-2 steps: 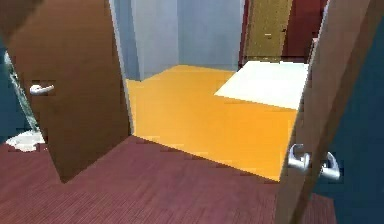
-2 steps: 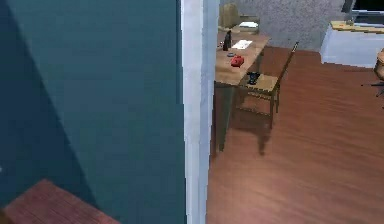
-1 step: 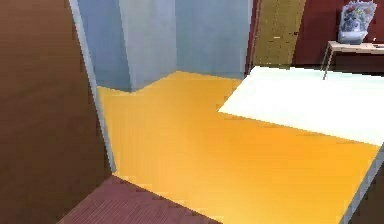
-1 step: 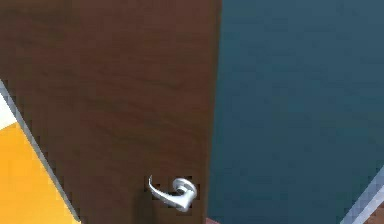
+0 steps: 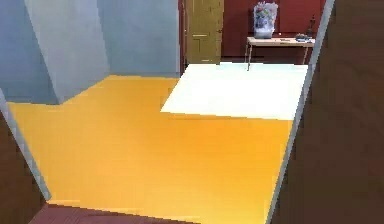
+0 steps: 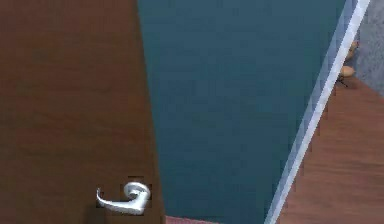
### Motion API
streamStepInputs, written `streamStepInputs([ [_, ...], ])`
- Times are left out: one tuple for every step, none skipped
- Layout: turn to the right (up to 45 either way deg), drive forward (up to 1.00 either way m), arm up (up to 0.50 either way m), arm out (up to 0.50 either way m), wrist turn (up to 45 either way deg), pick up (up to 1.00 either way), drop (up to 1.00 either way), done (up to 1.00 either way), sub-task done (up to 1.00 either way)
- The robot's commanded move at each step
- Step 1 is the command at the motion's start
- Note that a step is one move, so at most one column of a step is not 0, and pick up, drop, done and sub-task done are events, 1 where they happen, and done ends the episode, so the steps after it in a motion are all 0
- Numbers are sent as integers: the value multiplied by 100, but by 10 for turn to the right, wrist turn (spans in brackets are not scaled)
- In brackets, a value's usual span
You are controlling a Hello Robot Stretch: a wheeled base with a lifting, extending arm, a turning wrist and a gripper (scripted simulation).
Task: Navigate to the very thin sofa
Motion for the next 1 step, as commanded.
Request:
streamStepInputs([
  [0,100,0,0,0,0,0,0,0],
])
